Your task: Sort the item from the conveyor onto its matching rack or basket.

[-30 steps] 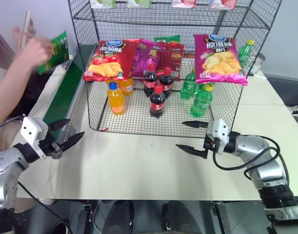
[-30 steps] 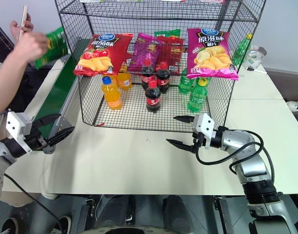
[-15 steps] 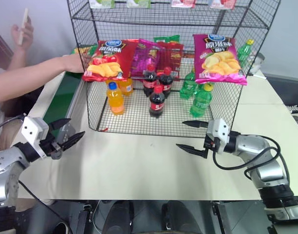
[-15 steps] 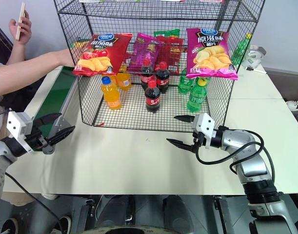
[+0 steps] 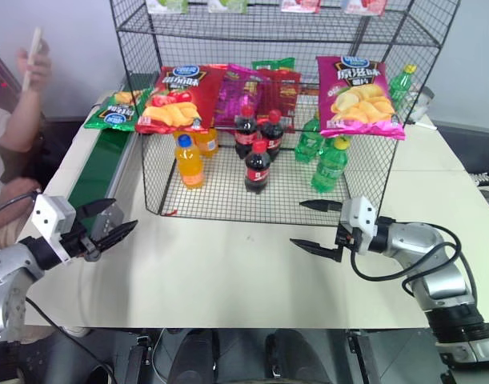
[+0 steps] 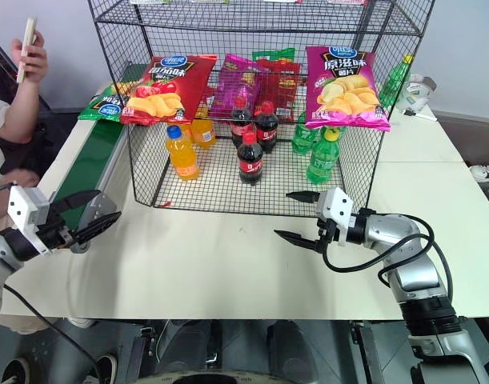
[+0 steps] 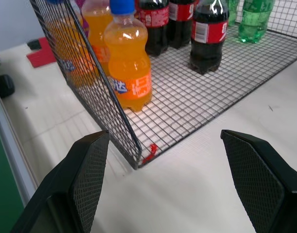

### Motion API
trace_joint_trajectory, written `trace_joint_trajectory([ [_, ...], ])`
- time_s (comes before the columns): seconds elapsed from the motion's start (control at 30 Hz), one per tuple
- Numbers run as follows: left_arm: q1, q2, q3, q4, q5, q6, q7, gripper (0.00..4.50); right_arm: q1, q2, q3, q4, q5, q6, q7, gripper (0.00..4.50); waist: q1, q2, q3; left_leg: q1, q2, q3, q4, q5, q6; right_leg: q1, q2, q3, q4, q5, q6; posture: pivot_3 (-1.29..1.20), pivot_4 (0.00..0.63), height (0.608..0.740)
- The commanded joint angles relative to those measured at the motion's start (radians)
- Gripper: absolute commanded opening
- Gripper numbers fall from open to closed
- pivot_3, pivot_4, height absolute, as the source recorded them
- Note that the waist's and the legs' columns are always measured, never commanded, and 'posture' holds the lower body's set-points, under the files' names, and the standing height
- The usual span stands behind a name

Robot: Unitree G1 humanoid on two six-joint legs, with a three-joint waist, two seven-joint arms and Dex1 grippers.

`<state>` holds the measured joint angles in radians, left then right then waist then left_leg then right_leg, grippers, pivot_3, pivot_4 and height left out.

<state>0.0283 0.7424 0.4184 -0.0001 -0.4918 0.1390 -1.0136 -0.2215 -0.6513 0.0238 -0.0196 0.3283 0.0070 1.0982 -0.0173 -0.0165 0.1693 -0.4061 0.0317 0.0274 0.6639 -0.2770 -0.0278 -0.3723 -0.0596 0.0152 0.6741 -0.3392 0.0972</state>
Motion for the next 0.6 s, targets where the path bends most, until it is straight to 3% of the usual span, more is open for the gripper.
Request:
trace_joint_trajectory([
  [0.03, 0.006, -0.005, 0.054, -0.01, -0.005, -0.037, 0.032, 3.9, -0.011, -0.02, -0.033, -0.025, 0.019, -0.009, 0.012, 4.48, 0.0, 0.0, 0.0, 0.0, 0.0, 0.0, 0.0, 0.0, 0.0, 0.0, 0.0, 0.0, 0.0, 0.0, 0.0, 0.0, 0.15, 0.739],
  [0.27, 0.037, -0.018, 0.154, 0.011, 0.014, -0.109, 0.119, 3.9, 0.014, -0.03, -0.038, -0.169, 0.167, 0.133, 0.06, 4.48, -0.003, 0.0, 0.0, 0.0, 0.0, 0.0, 0.0, 0.0, 0.0, 0.0, 0.0, 0.0, 0.0, 0.0, 0.0, 0.0, 0.15, 0.739],
  [0.6, 0.12, -0.075, 0.307, -0.008, 0.112, -0.245, 0.363, 3.9, -0.008, 0.035, 0.074, -0.268, 0.184, 0.197, 0.076, 4.48, -0.003, -0.001, -0.001, 0.0, 0.0, 0.0, 0.0, 0.0, 0.0, 0.0, -0.001, 0.0, 0.0, 0.0, 0.0, 0.0, 0.15, 0.739],
])
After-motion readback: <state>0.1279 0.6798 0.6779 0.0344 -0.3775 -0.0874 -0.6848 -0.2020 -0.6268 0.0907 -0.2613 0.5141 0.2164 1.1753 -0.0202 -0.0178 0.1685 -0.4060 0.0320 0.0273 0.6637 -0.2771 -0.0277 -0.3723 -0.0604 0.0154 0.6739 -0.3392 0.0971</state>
